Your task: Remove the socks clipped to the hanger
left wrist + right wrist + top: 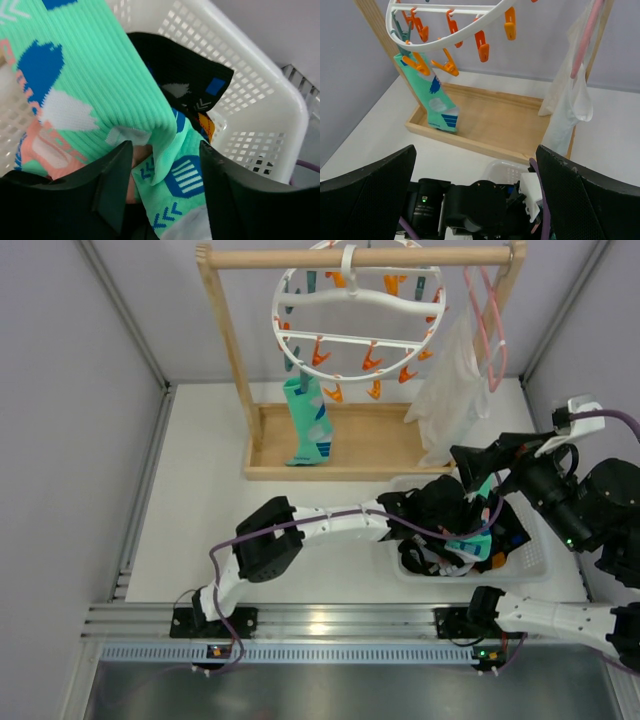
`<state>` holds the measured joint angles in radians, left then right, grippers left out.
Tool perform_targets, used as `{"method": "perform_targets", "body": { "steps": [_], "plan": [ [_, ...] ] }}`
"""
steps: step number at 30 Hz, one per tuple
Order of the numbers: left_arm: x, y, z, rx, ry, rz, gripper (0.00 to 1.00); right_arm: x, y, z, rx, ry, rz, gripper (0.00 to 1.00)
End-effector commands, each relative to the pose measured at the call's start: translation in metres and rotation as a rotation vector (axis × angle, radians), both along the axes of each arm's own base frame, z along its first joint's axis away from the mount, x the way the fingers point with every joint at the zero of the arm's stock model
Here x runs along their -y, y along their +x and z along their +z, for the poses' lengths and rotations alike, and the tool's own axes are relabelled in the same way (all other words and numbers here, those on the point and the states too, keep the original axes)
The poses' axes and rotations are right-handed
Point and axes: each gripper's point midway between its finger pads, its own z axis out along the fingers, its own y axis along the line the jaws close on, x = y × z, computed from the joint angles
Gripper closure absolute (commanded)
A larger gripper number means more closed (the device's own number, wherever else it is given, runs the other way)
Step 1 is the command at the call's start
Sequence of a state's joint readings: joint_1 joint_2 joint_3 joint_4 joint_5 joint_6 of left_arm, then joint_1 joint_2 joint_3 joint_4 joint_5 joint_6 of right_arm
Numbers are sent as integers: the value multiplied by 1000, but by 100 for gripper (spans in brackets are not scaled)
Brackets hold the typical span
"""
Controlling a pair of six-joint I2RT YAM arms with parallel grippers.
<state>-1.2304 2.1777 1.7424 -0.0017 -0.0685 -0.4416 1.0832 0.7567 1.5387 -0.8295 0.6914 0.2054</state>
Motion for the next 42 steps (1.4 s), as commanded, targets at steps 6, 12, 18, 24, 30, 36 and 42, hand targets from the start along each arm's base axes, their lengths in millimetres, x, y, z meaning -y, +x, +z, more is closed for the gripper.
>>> {"method": "perform_targets", "body": {
  "steps": [6,12,18,24,30,36,42],
  "plan": [
    [-22,8,65,103,-65,50,19,2,5,14,19,35,-34,1],
    [-88,29,95,208,-7,259,1,0,7,18,54,57,-34,1],
    [-177,42,122,324,69,488,1,-8,12,29,106,77,-32,1],
    [-256,54,106,297,98,603,1,-25,17,18,93,52,-7,1],
    [-303,103,91,358,45,504,1,-51,21,7,81,44,51,1],
    [-358,148,77,385,-100,494,1,-68,23,-4,61,10,93,1],
    [-359,167,73,517,-126,433,1,-85,20,-12,58,-10,167,0]
  ]
}}
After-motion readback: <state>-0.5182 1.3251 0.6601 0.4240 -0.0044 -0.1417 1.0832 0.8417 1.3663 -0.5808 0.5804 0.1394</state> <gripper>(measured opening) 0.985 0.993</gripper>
